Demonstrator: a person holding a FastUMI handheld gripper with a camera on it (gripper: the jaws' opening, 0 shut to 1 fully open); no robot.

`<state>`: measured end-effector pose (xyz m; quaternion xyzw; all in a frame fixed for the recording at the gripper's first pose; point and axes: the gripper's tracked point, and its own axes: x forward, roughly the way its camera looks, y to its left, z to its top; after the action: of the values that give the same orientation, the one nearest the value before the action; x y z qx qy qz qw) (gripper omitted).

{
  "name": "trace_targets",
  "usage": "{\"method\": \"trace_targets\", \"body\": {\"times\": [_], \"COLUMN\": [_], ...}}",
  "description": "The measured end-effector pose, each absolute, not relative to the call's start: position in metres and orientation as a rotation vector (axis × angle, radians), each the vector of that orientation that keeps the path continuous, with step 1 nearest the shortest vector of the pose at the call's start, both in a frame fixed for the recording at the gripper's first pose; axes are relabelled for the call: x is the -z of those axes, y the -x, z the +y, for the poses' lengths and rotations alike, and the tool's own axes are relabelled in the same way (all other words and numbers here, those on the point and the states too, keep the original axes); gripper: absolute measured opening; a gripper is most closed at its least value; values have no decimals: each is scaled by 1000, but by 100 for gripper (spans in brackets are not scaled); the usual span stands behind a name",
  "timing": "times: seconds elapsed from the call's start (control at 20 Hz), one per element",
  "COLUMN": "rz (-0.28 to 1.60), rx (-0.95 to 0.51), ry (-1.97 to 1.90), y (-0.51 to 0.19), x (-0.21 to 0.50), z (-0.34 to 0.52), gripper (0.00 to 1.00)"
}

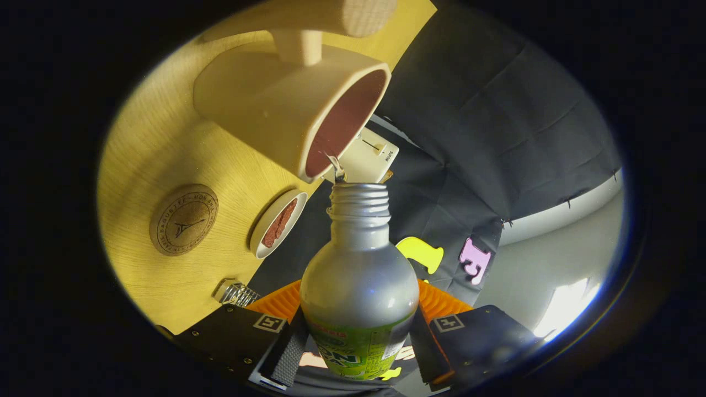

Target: Take the bottle from table, then pour the juice into the cup, finally place the bottle on the coaster

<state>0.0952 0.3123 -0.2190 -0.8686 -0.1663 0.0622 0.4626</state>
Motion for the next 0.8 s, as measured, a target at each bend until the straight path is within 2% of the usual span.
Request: {"method": "trace_targets", "body": {"times": [0.8], "rz": [-461], "rx": [-165], "ry": [2221], "y": [-86], "x": [224], "z": [324], "gripper": [81]}}
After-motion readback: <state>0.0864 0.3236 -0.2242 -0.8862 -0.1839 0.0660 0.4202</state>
